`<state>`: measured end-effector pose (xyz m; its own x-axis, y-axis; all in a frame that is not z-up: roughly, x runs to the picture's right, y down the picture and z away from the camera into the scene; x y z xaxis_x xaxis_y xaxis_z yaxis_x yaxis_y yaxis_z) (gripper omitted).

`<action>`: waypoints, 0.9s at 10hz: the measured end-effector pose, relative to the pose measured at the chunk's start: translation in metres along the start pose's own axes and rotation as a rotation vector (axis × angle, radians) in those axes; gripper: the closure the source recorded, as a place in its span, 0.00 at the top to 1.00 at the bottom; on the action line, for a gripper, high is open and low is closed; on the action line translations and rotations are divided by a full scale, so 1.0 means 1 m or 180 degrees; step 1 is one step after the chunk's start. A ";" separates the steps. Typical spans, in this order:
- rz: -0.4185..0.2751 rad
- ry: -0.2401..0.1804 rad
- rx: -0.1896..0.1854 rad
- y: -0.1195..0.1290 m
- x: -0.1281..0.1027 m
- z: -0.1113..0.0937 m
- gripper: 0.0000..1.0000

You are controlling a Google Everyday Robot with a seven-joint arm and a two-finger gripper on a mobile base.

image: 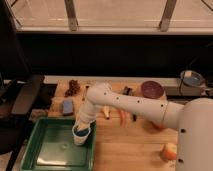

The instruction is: Stack cups into tray

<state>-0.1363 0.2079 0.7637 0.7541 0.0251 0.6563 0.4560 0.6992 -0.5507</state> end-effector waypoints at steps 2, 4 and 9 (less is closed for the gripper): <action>0.0006 0.0042 0.0011 0.003 -0.001 -0.005 0.77; 0.0000 0.0058 0.0063 0.004 -0.006 -0.012 0.80; -0.0067 0.0195 0.0265 0.005 -0.020 -0.054 0.80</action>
<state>-0.1239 0.1721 0.7199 0.7734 -0.0321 0.6331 0.4331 0.7560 -0.4908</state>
